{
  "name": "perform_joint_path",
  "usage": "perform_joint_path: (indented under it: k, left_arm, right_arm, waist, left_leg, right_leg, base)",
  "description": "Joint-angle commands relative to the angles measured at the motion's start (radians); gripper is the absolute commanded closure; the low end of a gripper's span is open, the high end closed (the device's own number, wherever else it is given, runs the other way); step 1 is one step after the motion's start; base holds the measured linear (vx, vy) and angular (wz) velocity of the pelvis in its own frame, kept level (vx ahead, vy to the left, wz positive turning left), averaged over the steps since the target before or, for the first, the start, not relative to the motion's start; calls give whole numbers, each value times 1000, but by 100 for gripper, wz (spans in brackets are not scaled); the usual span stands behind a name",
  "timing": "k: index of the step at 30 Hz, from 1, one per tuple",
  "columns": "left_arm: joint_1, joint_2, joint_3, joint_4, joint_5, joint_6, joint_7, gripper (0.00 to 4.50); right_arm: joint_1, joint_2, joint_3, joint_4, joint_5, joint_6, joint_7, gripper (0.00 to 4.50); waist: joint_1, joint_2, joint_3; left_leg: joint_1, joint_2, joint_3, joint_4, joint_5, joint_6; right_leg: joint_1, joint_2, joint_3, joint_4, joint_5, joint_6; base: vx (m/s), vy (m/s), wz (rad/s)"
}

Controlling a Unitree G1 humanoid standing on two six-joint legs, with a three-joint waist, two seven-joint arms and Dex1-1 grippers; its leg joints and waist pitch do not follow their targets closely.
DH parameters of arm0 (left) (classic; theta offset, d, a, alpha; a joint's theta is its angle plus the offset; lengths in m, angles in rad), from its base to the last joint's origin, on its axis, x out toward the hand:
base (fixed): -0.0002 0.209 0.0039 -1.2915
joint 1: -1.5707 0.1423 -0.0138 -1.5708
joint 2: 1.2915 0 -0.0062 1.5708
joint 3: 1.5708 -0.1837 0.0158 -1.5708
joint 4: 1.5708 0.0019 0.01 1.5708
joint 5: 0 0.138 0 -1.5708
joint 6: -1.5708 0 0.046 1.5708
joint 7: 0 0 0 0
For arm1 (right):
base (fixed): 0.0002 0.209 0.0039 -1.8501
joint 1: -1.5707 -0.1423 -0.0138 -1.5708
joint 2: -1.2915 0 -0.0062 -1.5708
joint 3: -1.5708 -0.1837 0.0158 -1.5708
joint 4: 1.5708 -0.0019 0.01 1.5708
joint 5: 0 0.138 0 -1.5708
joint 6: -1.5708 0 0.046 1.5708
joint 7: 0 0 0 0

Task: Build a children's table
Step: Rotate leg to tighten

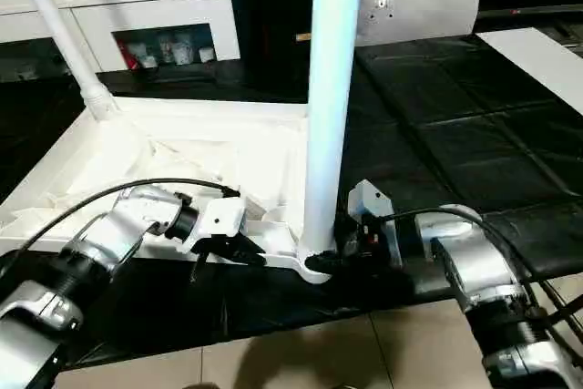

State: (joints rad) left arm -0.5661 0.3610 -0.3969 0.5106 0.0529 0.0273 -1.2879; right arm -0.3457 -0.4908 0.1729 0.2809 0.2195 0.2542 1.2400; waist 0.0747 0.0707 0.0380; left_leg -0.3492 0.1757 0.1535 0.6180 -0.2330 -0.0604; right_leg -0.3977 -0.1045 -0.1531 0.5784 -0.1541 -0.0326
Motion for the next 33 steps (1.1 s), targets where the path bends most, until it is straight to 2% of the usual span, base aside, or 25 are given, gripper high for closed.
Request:
perform_joint_path:
  k: [1, 2, 3, 4, 5, 6, 8, 9, 11, 12, 14, 15, 16, 19, 20, 22, 24, 27, 29, 32, 33]
  left_arm:
    - [41, -59, -7, -77, -19, 142, 96, 450]
    - [46, -68, 1, -94, -17, 169, 121, 450]
    - [48, -73, 5, -102, -16, 182, 133, 450]
    - [50, -102, 26, -131, -6, 253, 207, 450]
    - [50, -102, 26, -131, -6, 253, 207, 450]
    - [48, -122, 39, -144, -1, 295, 246, 450]
    - [45, -187, 74, -183, 15, 403, 357, 450]
    - [46, -198, 80, -195, 19, 423, 380, 450]
    - [45, -237, 97, -211, 36, 454, 458, 450]
    - [44, -248, 98, -211, 46, 452, 483, 450]
    - [44, -255, 86, -217, 61, 434, 504, 450]
    - [45, -255, 84, -220, 63, 434, 508, 450]
    - [45, -257, 84, -225, 64, 441, 520, 450]
    - [44, -241, 72, -220, 80, 423, 518, 450]
    - [45, -217, 65, -219, 91, 414, 507, 450]
    - [46, -208, 64, -218, 91, 408, 501, 450]
    - [48, -174, 54, -208, 85, 368, 456, 450]
    - [46, -132, 37, -181, 76, 302, 384, 450]
    - [46, -122, 32, -175, 73, 289, 363, 450]
    - [41, -62, -9, -133, 57, 170, 242, 450]
    - [41, -59, -11, -130, 55, 159, 234, 450]
  right_arm:
    - [-18, 110, -6, 16, -24, 39, -207, 181]
    - [-26, 138, -18, 30, -22, 44, -249, 181]
    - [-29, 150, -24, 36, -21, 47, -267, 181]
    - [-53, 209, -54, 72, -22, 56, -372, 181]
    - [-53, 209, -54, 72, -22, 56, -372, 181]
    - [-69, 242, -74, 96, -22, 66, -436, 181]
    - [-91, 313, -86, 125, -31, 73, -533, 181]
    - [-93, 324, -86, 129, -41, 75, -556, 181]
    - [-100, 348, -88, 146, -55, 54, -584, 181]
    - [-101, 352, -90, 150, -54, 44, -582, 147]
    - [-101, 350, -93, 157, -61, 23, -584, 112]
    - [-100, 347, -93, 159, -65, 16, -583, 109]
    - [-95, 335, -89, 159, -73, -2, -574, 106]
    - [-87, 316, -95, 153, -73, -15, -558, 72]
    - [-70, 278, -104, 132, -65, -47, -508, 64]
    - [-62, 261, -107, 121, -59, -61, -482, 61]
    - [-42, 208, -119, 91, -32, -89, -399, 24]
    - [-28, 144, -137, 55, 11, -85, -294, 7]
    - [-27, 128, -137, 49, 19, -84, -267, 7]
    - [-30, 35, -110, 51, 1, -128, -147, 7]
    - [-31, 30, -107, 53, -3, -135, -142, 7]
  waist:
    - [-13, -20, -53]
    - [-29, -18, -47]
    - [-37, -18, -49]
    - [-53, -26, -47]
    - [-68, -21, -44]
    - [-75, -23, -46]
    - [-101, -18, -48]
    - [-101, -18, -48]
    - [-112, -21, -53]
    - [-113, -21, -55]
    - [-108, -20, -59]
    - [-106, -20, -61]
    - [-104, -16, -64]
    - [-92, -18, -71]
    - [-85, -6, -70]
    - [-81, -14, -68]
    - [-71, -11, -67]
    - [-61, -10, -65]
    - [-60, -10, -62]
    - [-56, -12, -61]
    - [-54, -11, -60]
  left_leg:
    - [-10, 50, -9, -82, -154, 60]
    - [-9, 41, -11, -81, -188, 46]
    - [-7, 41, -13, -81, -201, 37]
    - [-13, 38, -16, -80, -219, 35]
    - [-15, 37, -20, -80, -239, 32]
    - [-12, 36, -20, -78, -250, 31]
    - [-16, 37, -25, -77, -254, 36]
    - [-16, 37, -25, -77, -254, 36]
    - [-22, 36, -22, -76, -224, 63]
    - [-23, 36, -22, -75, -209, 71]
    - [-23, 40, -20, -74, -166, 96]
    - [-29, 44, -21, -74, -137, 111]
    - [-31, 45, -22, -71, -106, 125]
    - [-32, 46, -19, -64, -30, 159]
    - [-30, 46, -18, -62, -16, 171]
    - [-31, 46, -16, -62, -24, 181]
    - [-28, 46, -15, -62, -34, 184]
    - [-26, 47, -15, -64, -56, 184]
    - [-26, 49, -16, -68, -84, 167]
    - [-21, 50, -16, -71, -132, 141]
    - [-22, 49, -15, -70, -136, 141]
  right_leg:
    - [61, -65, 56, -87, -460, -94]
    - [58, -60, 46, -101, -536, -68]
    - [58, -62, 44, -102, -554, -57]
    - [60, -61, 40, -109, -584, -33]
    - [58, -60, 35, -112, -603, -24]
    - [56, -60, 34, -116, -611, -18]
    - [57, -62, 32, -115, -580, -32]
    - [57, -62, 32, -115, -580, -32]
    - [59, -63, 38, -110, -527, -51]
    - [59, -62, 40, -110, -504, -58]
    - [58, -61, 46, -101, -432, -88]
    - [62, -61, 48, -92, -384, -106]
    - [64, -61, 50, -82, -331, -126]
    - [66, -62, 54, -66, -215, -167]
    - [64, -62, 54, -63, -199, -176]
    - [66, -61, 54, -65, -202, -177]
    - [65, -60, 54, -69, -222, -169]
    - [65, -59, 55, -71, -249, -162]
    - [63, -59, 54, -74, -281, -156]
    - [60, -60, 56, -79, -336, -142]
    - [60, -59, 57, -81, -340, -140]
  base:
    - [0, 0, 0]
    - [0, 0, 0]
    - [0, 0, 0]
    - [0, 0, 0]
    - [0, 0, 0]
    - [0, 0, 0]
    - [0, 0, 0]
    - [0, 0, 0]
    - [0, 0, 0]
    - [0, 0, 0]
    - [0, 0, 0]
    - [0, 0, 0]
    - [0, 0, 0]
    - [0, 0, 0]
    - [0, 0, 0]
    - [0, 0, 0]
    - [0, 0, 0]
    - [0, 0, 0]
    - [0, 0, 0]
    - [0, 0, 0]
    - [0, 0, 0]
